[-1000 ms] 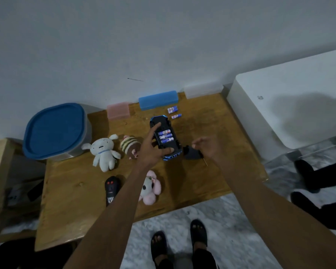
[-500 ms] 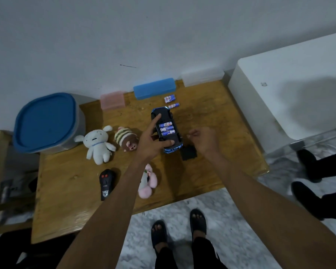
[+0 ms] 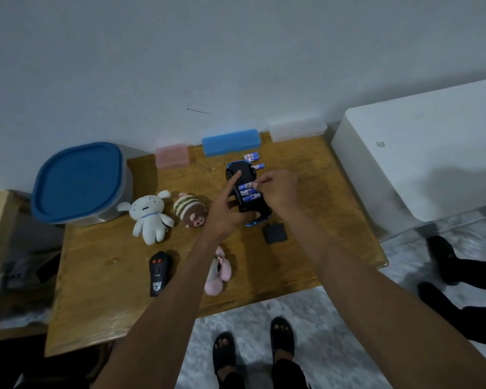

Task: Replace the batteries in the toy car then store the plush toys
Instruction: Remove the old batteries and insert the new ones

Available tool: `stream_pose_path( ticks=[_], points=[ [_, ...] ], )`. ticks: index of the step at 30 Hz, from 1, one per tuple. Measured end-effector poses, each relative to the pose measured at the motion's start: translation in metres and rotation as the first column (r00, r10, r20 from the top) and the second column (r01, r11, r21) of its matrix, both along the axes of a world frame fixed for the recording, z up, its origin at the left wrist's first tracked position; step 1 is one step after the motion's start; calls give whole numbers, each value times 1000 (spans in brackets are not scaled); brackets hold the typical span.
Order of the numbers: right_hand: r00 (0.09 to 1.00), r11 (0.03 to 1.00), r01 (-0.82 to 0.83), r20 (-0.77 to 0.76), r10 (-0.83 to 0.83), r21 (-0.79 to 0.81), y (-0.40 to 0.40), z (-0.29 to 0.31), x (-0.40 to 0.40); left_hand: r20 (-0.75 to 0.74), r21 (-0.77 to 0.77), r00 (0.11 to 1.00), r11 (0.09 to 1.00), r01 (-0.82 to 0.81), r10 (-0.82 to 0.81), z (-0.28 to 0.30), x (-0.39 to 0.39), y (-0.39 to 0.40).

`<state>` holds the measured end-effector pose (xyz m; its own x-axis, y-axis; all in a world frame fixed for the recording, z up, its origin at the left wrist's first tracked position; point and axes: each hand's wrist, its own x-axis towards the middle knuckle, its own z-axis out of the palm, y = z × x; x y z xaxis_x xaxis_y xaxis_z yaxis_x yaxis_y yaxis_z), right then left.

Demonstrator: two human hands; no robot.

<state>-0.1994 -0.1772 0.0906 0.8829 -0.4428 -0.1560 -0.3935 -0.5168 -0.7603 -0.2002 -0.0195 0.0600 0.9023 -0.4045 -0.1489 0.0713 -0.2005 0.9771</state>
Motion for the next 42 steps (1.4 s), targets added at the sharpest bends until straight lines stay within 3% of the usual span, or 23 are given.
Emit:
stream_pose_path(
  ticks=[4, 10, 17, 23, 29, 33, 37, 42],
  points=[
    [996, 999, 51, -69, -51, -7, 13, 8, 4, 11, -5, 999, 999, -31, 31, 1, -3, 1],
    [975, 966, 168, -177, -134, 196, 22, 9, 9, 5, -5, 1000, 1000, -31, 31, -2, -7, 9],
    [979, 942, 203, -59, -194, 269, 33, 14, -1, -3, -22, 999, 999, -42, 42, 2, -4, 12],
    [990, 981, 104, 73, -117, 161, 48, 24, -4, -24, -52, 998, 997, -56, 55, 0, -5, 14],
    [958, 958, 133, 215, -189, 253, 36, 38, -5, -7, -31, 999, 999, -37, 37, 1, -3, 21],
    [991, 988, -89, 113, 75, 128, 21, 43, -1, -38, -52, 999, 998, -25, 23, 5, -1, 27],
    [928, 927, -372, -10, 372, -41, 16, 35, -6, -119, -109, 992, 994, 25, -38, 10, 0, 28],
    [904, 886, -420, 0, 429, -195, 18, 29, -12, -109, -100, 990, 992, 82, -93, 12, 1, 25]
  ],
)
